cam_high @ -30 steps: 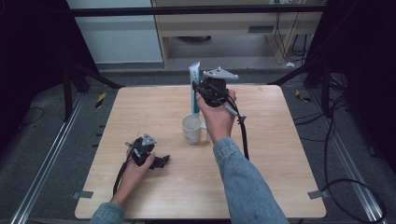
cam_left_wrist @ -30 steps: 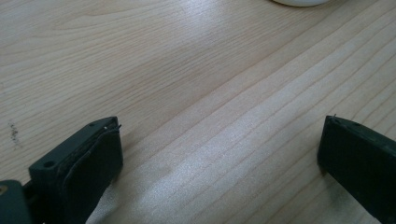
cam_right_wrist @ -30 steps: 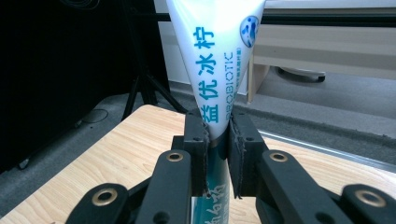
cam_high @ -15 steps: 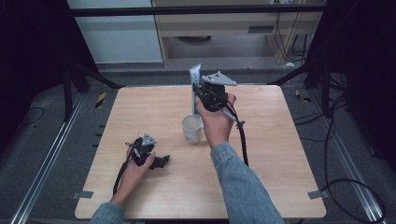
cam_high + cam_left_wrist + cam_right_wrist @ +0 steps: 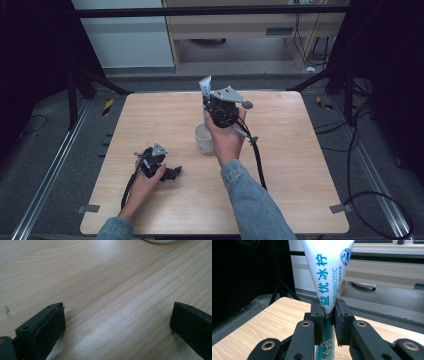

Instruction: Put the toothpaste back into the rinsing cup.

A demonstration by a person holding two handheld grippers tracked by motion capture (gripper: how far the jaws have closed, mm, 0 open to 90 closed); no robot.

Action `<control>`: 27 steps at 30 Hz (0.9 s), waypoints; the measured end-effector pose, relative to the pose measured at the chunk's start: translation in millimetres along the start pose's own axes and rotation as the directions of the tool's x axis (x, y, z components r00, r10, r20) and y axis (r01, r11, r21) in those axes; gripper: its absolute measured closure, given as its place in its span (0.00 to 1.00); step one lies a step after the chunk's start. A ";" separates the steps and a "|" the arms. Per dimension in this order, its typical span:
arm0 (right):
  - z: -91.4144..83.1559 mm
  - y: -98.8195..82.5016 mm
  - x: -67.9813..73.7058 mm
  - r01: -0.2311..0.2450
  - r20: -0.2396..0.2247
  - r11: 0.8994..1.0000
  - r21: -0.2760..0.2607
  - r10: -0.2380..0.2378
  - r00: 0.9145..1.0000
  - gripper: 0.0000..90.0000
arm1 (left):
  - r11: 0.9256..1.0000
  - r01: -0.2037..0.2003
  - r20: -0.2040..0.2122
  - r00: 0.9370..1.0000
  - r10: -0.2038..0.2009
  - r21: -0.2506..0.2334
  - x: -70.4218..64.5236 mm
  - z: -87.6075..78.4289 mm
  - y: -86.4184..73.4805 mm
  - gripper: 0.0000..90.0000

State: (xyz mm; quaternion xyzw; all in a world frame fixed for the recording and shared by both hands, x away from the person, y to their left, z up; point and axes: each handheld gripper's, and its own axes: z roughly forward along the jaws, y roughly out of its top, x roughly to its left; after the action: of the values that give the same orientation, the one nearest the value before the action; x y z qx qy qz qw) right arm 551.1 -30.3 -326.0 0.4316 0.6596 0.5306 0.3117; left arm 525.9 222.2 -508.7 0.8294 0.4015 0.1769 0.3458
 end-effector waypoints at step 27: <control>25.3 -55.5 0.9 -0.048 -0.003 0.997 0.057 0.048 0.999 0.87 | 1.000 -0.003 -0.001 1.000 0.003 0.005 0.2 -0.4 0.0 0.00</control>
State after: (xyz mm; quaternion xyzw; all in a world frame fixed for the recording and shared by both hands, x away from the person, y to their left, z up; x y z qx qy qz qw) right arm 559.5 -22.1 -385.9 0.4550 0.6643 0.5200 0.2852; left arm 525.8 222.6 -508.4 0.8307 0.4009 0.1769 0.3433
